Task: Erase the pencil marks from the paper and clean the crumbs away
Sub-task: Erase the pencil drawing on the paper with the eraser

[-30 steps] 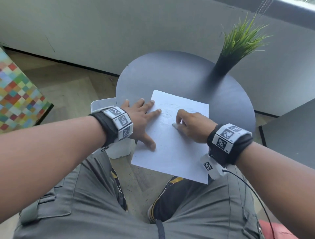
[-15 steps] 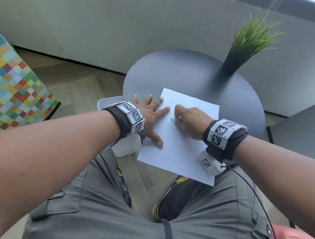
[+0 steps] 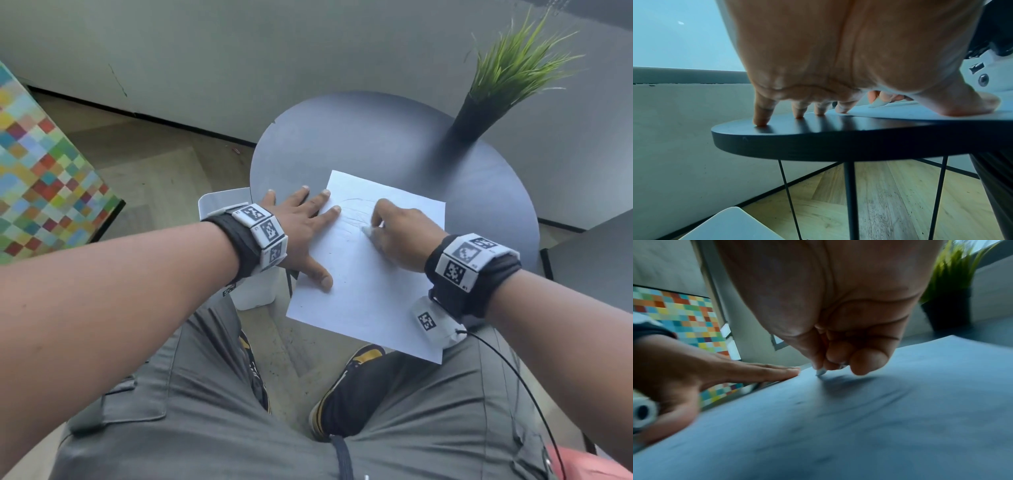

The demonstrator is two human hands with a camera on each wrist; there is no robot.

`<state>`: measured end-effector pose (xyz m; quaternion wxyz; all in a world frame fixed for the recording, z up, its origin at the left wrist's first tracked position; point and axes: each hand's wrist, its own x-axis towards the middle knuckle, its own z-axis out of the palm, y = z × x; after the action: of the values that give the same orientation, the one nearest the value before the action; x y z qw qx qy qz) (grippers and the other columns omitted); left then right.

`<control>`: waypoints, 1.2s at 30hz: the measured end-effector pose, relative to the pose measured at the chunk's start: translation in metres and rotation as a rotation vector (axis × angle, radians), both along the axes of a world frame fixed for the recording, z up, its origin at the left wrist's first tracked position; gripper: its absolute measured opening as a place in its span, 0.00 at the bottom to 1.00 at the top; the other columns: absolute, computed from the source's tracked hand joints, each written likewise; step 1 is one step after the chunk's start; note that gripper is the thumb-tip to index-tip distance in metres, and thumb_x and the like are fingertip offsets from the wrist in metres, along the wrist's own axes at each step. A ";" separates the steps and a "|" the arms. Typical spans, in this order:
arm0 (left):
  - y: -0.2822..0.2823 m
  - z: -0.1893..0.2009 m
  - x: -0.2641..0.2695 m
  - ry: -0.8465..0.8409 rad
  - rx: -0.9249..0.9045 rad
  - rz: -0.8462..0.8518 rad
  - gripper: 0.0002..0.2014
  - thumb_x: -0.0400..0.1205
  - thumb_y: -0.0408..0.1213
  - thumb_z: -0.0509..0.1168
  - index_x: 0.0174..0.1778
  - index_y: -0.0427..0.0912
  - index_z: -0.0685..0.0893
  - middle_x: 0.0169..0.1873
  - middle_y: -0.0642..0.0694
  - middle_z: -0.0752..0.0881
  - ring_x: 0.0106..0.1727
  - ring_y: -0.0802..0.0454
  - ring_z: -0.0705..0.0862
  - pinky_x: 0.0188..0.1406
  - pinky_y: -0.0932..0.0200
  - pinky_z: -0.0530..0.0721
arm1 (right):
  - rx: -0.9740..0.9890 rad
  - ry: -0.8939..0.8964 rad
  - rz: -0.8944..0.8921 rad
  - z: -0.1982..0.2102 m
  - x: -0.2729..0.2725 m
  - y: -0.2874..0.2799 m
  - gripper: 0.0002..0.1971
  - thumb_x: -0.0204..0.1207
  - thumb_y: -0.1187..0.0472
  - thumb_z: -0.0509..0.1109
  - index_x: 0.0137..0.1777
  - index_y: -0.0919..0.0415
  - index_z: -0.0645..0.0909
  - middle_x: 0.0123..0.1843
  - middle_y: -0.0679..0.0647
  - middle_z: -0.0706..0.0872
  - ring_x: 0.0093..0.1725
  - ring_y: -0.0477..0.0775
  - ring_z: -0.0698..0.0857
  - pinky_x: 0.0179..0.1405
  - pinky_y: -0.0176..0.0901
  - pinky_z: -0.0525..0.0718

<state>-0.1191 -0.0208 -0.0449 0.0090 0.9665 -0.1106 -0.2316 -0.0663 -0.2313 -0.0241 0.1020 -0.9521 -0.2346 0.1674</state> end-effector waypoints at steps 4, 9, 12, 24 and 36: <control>-0.009 -0.001 0.000 0.002 -0.009 0.029 0.69 0.55 0.88 0.56 0.86 0.57 0.36 0.87 0.53 0.34 0.87 0.41 0.37 0.75 0.17 0.51 | -0.052 0.081 0.372 0.001 -0.035 0.019 0.10 0.83 0.53 0.62 0.59 0.56 0.75 0.49 0.59 0.86 0.46 0.59 0.79 0.44 0.50 0.78; -0.007 -0.003 -0.002 -0.015 -0.029 0.031 0.69 0.57 0.88 0.57 0.87 0.55 0.38 0.87 0.53 0.37 0.87 0.42 0.38 0.77 0.19 0.51 | -0.010 0.043 0.034 0.002 0.005 -0.002 0.09 0.82 0.47 0.63 0.53 0.51 0.76 0.47 0.55 0.85 0.48 0.61 0.82 0.46 0.48 0.80; -0.007 -0.001 -0.002 0.013 -0.021 0.019 0.70 0.55 0.88 0.58 0.87 0.55 0.35 0.87 0.54 0.34 0.87 0.42 0.36 0.78 0.19 0.49 | 0.006 -0.015 -0.036 -0.001 0.005 -0.003 0.11 0.83 0.46 0.61 0.53 0.52 0.73 0.47 0.58 0.85 0.47 0.63 0.81 0.48 0.51 0.83; -0.007 0.001 -0.003 0.021 -0.005 0.011 0.71 0.55 0.87 0.60 0.87 0.55 0.35 0.87 0.53 0.33 0.87 0.40 0.36 0.76 0.18 0.50 | 0.005 -0.028 0.095 -0.001 -0.016 0.026 0.11 0.84 0.53 0.60 0.60 0.59 0.72 0.51 0.65 0.85 0.49 0.66 0.82 0.45 0.50 0.78; -0.007 -0.002 0.000 0.013 -0.004 0.006 0.72 0.52 0.89 0.58 0.87 0.58 0.36 0.87 0.53 0.35 0.87 0.39 0.37 0.75 0.17 0.53 | -0.007 0.097 0.248 -0.002 -0.030 0.039 0.11 0.82 0.52 0.62 0.60 0.56 0.75 0.52 0.57 0.84 0.52 0.62 0.82 0.47 0.48 0.78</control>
<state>-0.1195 -0.0278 -0.0468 0.0124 0.9653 -0.1080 -0.2375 -0.0964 -0.1919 -0.0262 0.0883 -0.9069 -0.3449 0.2254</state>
